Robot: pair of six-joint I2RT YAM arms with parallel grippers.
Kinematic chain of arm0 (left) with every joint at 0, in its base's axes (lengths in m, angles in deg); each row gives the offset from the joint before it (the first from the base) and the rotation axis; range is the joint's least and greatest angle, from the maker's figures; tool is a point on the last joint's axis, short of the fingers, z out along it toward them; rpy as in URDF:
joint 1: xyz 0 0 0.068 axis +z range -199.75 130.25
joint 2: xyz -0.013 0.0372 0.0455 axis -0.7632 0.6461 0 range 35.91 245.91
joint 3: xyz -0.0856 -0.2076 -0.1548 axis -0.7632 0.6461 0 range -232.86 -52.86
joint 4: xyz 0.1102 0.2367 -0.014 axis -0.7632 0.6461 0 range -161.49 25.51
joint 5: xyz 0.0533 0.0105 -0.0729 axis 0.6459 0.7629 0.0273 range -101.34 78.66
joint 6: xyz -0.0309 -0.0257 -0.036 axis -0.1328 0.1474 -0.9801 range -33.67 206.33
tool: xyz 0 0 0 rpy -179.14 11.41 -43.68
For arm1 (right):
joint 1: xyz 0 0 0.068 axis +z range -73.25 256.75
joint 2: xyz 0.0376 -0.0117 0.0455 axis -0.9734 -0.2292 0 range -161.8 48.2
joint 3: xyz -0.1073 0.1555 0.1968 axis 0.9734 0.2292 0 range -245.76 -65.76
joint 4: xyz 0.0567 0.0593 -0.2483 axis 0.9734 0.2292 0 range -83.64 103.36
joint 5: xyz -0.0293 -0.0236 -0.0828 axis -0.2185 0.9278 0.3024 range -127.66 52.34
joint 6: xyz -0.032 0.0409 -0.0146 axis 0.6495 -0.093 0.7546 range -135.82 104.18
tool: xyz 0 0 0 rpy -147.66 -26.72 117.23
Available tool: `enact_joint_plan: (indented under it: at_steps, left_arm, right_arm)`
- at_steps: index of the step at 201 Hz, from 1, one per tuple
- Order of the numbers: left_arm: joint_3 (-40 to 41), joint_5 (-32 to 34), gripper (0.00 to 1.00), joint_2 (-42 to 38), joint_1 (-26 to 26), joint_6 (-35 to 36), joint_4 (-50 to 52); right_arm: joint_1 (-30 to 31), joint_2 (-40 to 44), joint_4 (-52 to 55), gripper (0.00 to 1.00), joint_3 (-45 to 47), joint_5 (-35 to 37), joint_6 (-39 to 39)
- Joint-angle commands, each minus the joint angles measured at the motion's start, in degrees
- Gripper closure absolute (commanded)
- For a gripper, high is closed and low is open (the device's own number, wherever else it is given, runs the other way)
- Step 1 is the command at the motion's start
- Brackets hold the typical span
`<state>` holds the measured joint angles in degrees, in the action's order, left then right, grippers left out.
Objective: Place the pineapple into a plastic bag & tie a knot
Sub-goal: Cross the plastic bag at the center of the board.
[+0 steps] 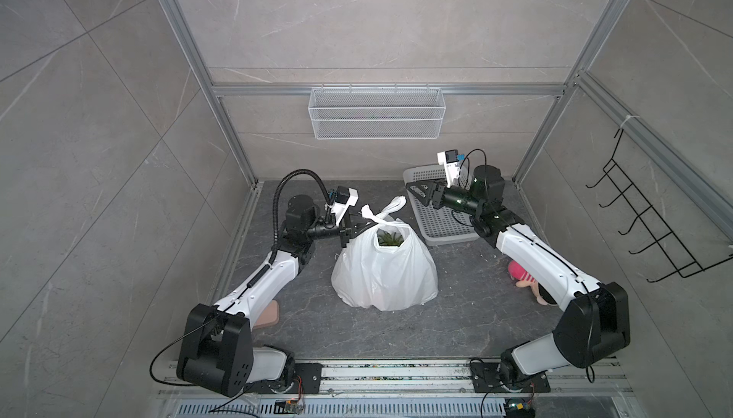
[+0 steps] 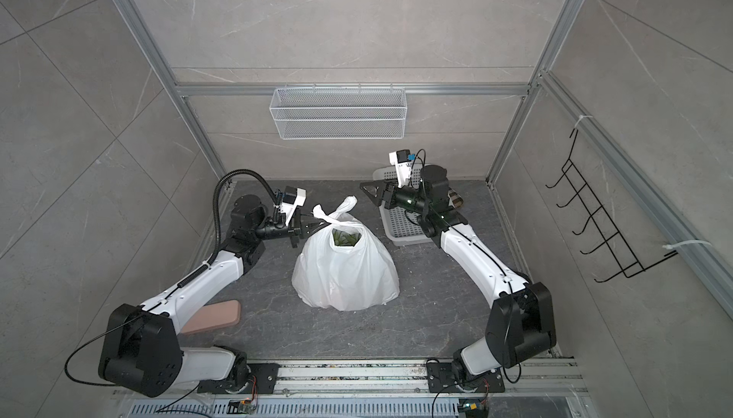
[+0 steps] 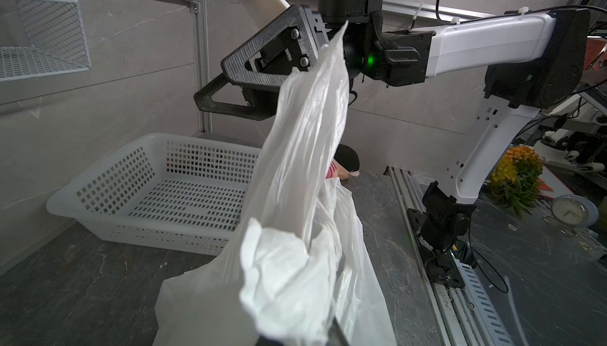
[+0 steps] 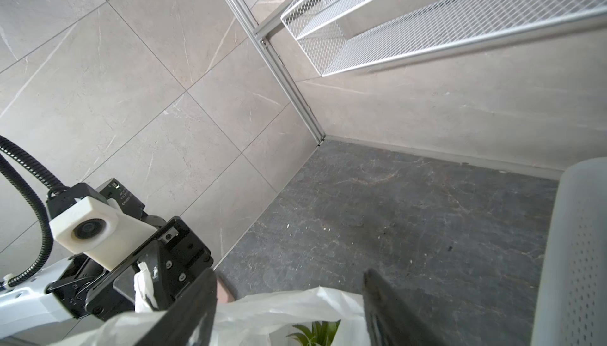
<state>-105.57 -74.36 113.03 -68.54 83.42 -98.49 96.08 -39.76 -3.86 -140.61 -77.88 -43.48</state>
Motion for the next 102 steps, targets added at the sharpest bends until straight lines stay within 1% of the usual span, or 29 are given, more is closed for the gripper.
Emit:
enact_joint_plan:
  at_steps: [1,31,61,80,102]
  left_arm:
    - [-2.0,-1.8,1.0,-2.3,-0.4,1.3,-2.4]
    - [-2.0,-0.8,1.0,-2.3,-0.4,1.0,-2.6]
    - [-2.0,-0.1,1.0,-2.3,-0.4,1.1,-2.5]
    - [-2.0,-0.1,1.0,-2.3,-0.4,1.1,-2.3]
    - [-2.2,-0.1,1.0,-2.3,-0.4,0.8,-2.4]
  right_arm:
    - [1.5,-4.7,3.0,0.3,-5.1,-6.2,0.8]
    - [5.6,-5.6,5.4,0.3,-6.4,-10.6,6.8]
    - [7.1,-4.4,6.4,0.3,-4.9,-15.7,11.9]
    - [8.1,-3.3,8.8,0.3,-4.0,-17.8,17.3]
    - [9.1,-2.7,13.8,0.31,-4.3,-18.1,24.5]
